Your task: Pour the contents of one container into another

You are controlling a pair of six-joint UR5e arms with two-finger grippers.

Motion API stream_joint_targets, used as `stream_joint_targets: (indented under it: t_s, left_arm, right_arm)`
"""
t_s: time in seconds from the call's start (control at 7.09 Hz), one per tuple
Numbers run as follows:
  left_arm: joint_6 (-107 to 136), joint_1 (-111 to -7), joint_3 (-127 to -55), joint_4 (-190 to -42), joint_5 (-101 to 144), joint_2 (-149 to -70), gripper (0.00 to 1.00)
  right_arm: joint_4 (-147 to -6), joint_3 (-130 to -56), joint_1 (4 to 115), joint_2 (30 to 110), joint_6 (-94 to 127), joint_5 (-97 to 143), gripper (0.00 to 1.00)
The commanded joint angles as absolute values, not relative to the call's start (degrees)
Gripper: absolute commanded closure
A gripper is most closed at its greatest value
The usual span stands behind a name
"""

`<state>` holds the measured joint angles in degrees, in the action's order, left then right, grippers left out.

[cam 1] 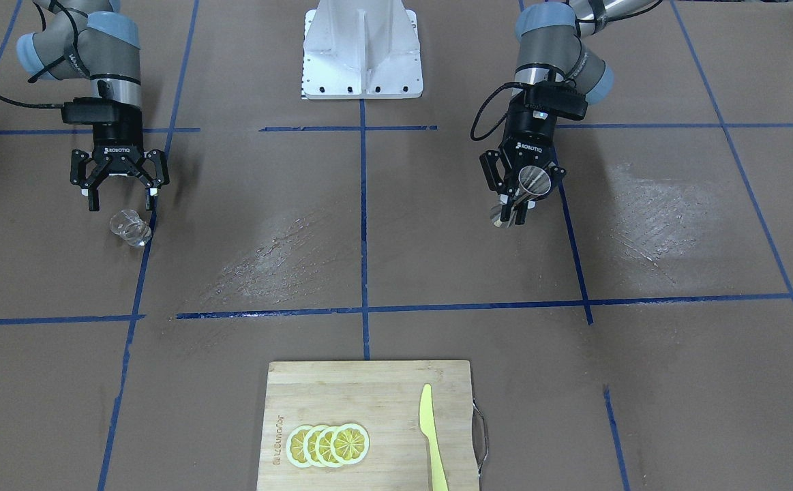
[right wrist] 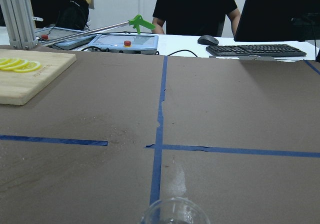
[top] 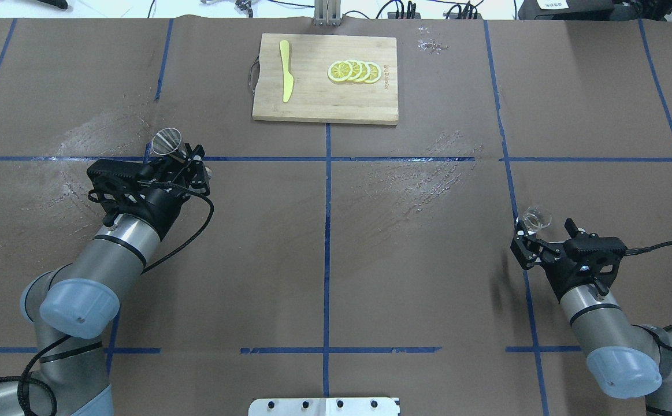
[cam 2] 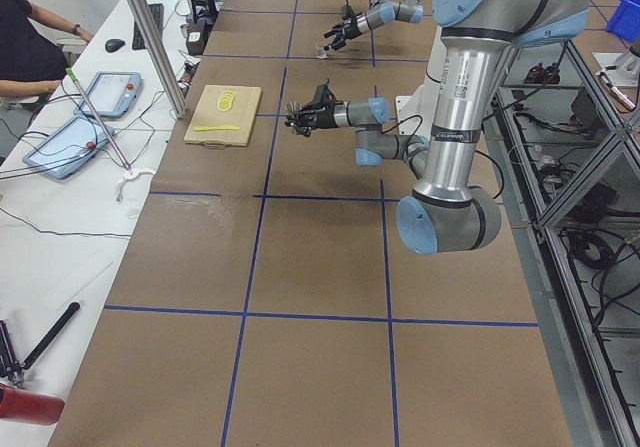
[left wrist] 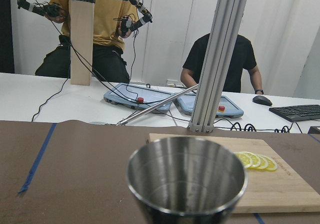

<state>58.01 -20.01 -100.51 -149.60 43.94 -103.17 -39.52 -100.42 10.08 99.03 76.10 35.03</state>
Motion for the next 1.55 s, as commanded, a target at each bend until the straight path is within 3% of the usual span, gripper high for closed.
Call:
stream_joint_targets:
  t_s: [0.0, 1.41]
  left_arm:
    - [58.0, -20.0, -100.3, -149.6, 43.9, -103.2, 1.0]
    - [58.0, -19.8, -98.6, -149.5, 43.6, -103.2, 1.0]
  right_arm:
    - [-35.1, -94.5, 10.0, 96.8, 75.6, 34.7, 0.01]
    - [-35.1, -92.8, 10.9, 94.7, 74.4, 34.5, 0.07]
